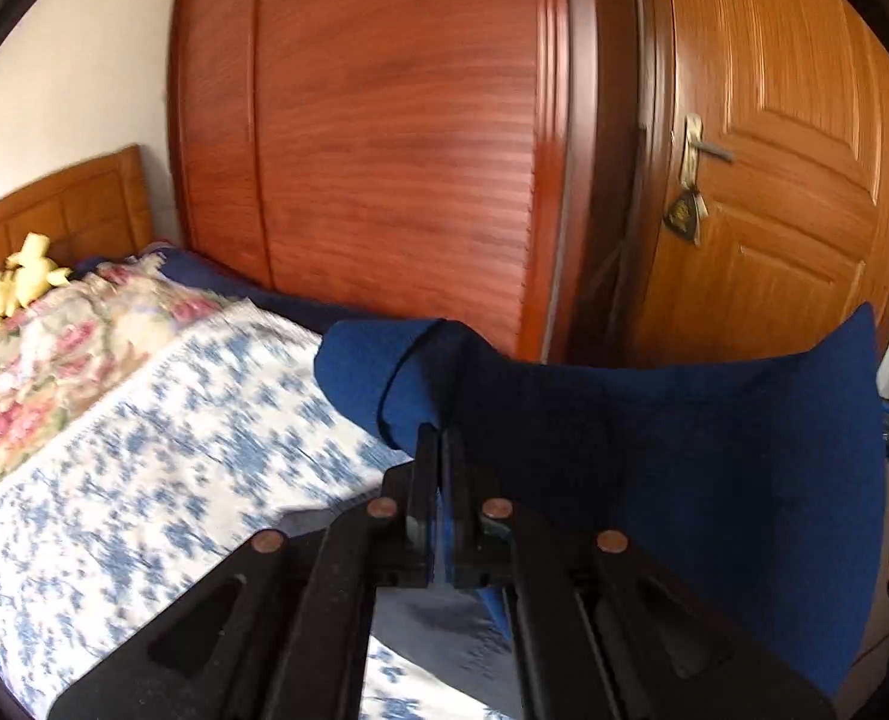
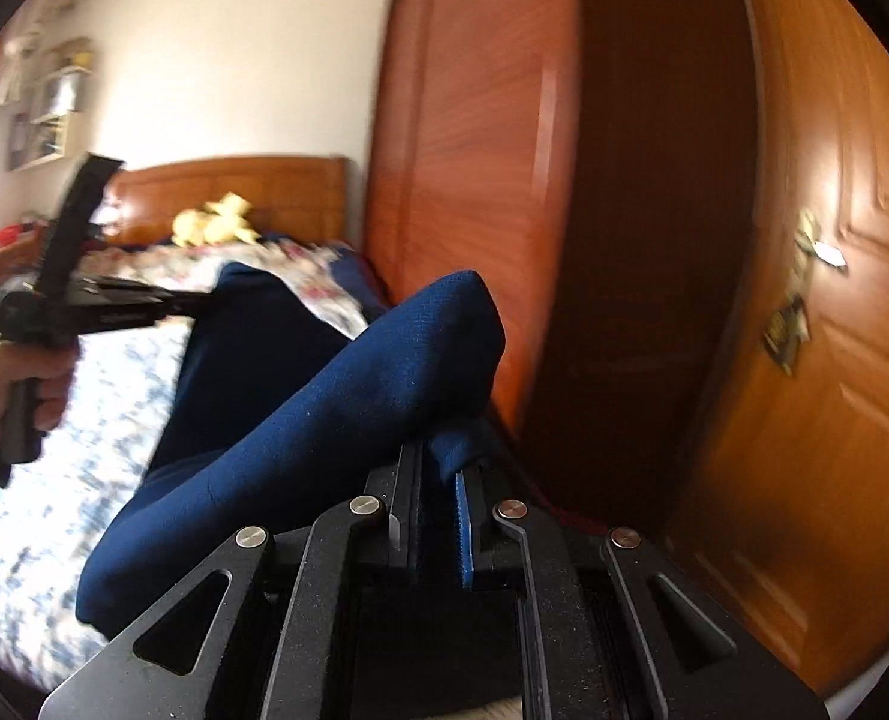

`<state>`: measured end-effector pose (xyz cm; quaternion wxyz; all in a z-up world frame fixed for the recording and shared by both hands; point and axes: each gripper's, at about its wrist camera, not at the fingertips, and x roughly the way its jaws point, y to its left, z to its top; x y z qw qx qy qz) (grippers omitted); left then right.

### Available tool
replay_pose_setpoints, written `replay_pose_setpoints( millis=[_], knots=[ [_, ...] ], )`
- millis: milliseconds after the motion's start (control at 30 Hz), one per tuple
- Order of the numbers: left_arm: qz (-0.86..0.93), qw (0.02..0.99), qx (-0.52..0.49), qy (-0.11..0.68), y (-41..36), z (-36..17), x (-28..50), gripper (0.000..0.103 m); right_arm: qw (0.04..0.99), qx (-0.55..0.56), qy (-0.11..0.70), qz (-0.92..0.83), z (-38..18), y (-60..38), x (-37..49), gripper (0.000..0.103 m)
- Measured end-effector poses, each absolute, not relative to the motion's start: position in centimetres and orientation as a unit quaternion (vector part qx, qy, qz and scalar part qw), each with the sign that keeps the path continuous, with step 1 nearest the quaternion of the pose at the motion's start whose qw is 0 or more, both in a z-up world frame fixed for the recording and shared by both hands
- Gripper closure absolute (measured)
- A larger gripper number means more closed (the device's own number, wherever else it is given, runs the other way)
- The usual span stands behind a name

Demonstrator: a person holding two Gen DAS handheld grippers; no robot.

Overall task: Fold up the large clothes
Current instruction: 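Carry the blazer with the right tool onto the folded grey garment, then open the right tool and withdraw it from the stacked blazer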

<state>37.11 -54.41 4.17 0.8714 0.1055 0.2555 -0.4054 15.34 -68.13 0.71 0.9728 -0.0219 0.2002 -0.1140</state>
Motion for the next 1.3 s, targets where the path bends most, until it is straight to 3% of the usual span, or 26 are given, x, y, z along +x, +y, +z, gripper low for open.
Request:
replay_pose_setpoints(
  millis=[200,467,700,1033,1200,1300],
  knots=[
    [-0.386,0.876,0.124,0.261,-54.4,3.1,36.4,0.103,0.965,0.006,0.224,-0.136,-2.7,-70.5,14.4,0.093],
    [-0.4,0.873,0.118,0.252,-49.8,3.3,33.2,0.1,0.966,-0.001,0.2,-0.165,0.6,-69.9,12.7,0.083],
    [-0.399,0.882,0.11,0.227,-43.6,4.0,29.4,0.089,0.975,-0.033,0.175,-0.131,4.2,-66.6,13.0,0.06],
    [-0.384,0.895,0.116,0.198,-36.1,6.0,25.6,0.074,0.963,-0.016,0.239,-0.119,1.6,-65.9,19.3,0.057],
    [-0.378,0.899,0.112,0.192,-32.7,6.3,24.8,0.064,0.928,0.003,0.336,-0.161,-2.5,-67.6,21.5,0.057],
    [-0.368,0.903,0.11,0.19,-30.5,6.4,24.3,0.059,0.918,-0.01,0.352,-0.183,-4.5,-67.5,21.5,0.056]
  ],
)
